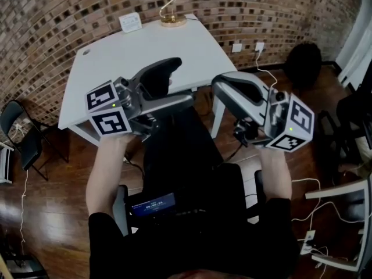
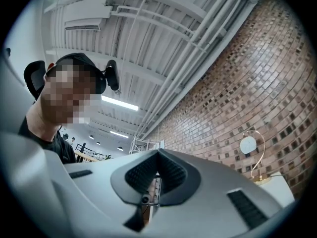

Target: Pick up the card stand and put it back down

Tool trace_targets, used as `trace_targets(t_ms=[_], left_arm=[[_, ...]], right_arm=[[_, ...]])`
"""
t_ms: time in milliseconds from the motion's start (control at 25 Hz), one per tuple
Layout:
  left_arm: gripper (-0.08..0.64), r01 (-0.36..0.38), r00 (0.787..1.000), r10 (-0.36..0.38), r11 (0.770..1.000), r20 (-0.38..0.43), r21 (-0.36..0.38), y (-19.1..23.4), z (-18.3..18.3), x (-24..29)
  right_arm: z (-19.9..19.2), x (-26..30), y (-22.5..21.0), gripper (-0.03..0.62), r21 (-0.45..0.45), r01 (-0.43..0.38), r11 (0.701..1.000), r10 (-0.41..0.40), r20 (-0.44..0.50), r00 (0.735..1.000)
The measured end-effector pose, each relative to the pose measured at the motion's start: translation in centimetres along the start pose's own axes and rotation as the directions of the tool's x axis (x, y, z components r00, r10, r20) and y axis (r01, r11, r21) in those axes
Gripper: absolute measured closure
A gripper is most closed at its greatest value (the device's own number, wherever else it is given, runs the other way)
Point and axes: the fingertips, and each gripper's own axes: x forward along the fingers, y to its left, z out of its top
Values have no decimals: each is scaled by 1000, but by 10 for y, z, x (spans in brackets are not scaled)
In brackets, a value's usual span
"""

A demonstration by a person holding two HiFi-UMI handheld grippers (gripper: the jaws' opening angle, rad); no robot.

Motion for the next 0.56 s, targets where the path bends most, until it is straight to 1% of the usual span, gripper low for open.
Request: trace_targets(t_ms=[80,240,400,560], left_arm=[[121,3,1000,-3,1000,-7,-1,-1,-2,4],[121,10,1000,-10,1000,-16,-3,-2,-5,8],[121,15,1000,-16,1000,-22,-10,-2,-7,11],[121,20,999,-20,1000,-26,-19,-2,-10,16]], right_arm=[[2,-4,0,577,-7,4,1000,-4,6,1000],[-3,-14,0,577,22,4,1000,-4,13,1000],[-1,-15,0,577,6,10,1000,-10,20,1000],[-2,-20,-1,577,14,13,1000,-13,19,1000]])
